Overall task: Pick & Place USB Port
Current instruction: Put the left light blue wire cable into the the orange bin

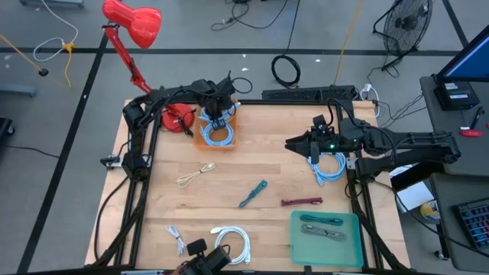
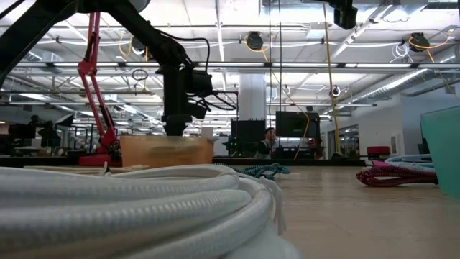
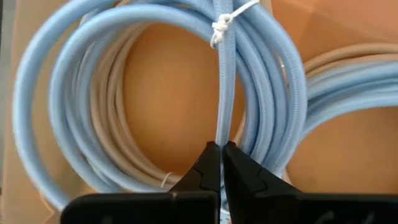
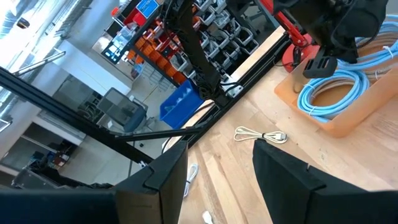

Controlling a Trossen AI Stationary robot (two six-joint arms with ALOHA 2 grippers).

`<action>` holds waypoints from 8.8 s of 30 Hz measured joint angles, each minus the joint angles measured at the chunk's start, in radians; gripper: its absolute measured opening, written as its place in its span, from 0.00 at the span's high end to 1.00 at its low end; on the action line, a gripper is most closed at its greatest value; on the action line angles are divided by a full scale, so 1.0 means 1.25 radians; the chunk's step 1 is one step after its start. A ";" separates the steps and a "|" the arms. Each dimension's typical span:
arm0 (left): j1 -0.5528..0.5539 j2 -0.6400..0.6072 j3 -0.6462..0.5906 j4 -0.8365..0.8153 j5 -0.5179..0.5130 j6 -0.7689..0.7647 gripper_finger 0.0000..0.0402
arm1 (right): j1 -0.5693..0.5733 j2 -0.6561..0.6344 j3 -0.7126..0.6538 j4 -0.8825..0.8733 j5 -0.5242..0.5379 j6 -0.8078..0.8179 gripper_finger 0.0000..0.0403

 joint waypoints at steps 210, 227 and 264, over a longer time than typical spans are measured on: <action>0.119 0.102 0.188 0.008 0.102 -0.160 1.00 | 0.009 0.003 -0.130 0.270 0.000 0.040 0.58; 0.121 0.100 0.187 -0.018 0.134 -0.171 1.00 | 0.009 0.003 -0.130 0.266 0.000 0.036 0.58; 0.178 0.053 0.186 0.011 0.141 -0.188 1.00 | 0.009 0.003 -0.130 0.269 0.024 0.041 0.58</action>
